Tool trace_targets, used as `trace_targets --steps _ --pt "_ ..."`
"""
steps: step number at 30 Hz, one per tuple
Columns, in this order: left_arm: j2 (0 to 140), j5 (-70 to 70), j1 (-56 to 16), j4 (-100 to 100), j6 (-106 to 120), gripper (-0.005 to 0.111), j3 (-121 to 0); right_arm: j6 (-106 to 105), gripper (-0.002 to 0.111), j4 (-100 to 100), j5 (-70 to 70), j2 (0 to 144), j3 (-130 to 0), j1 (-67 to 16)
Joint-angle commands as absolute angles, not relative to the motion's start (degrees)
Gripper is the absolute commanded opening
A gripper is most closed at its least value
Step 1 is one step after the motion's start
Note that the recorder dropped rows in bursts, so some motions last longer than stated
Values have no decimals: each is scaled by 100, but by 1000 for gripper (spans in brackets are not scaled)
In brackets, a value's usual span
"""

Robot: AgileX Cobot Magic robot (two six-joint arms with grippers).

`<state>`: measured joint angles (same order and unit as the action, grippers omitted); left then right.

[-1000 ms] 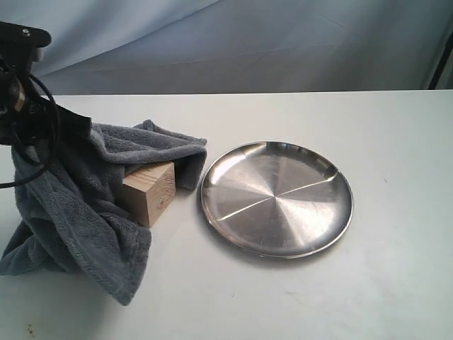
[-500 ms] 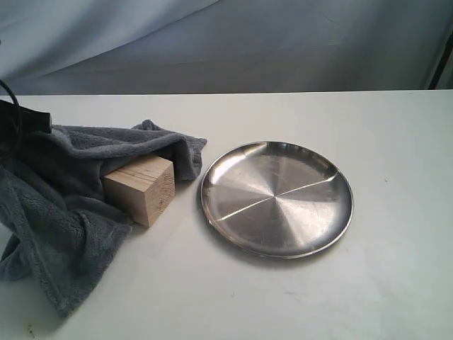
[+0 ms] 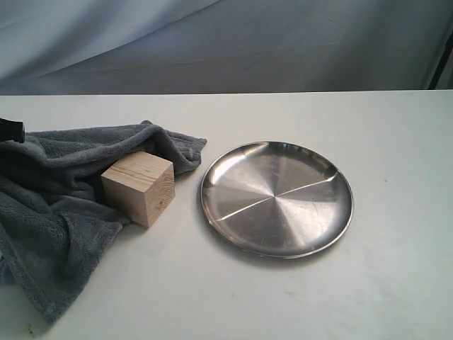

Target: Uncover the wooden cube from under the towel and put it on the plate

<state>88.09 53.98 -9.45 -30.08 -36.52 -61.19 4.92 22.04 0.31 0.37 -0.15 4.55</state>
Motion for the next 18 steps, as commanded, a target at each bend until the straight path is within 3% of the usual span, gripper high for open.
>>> trace_targets --steps 1,7,9,16,18 --pt "9043 5598 -928 -3047 -3552 2 -6151 515 3 2232 99 0 0 455" --pt "9888 5710 -928 -3047 -3266 3 -6151 515 3 2232 99 0 0 455" --pt "10045 5653 -928 -3047 -3255 11 -6151 515 3 2232 99 0 0 455" --pt "10427 5928 -928 -3021 -3302 76 -6151 515 3 2232 99 0 0 455" --pt "10416 5996 -928 -2995 -3302 82 -6151 515 3 2232 99 0 0 455"
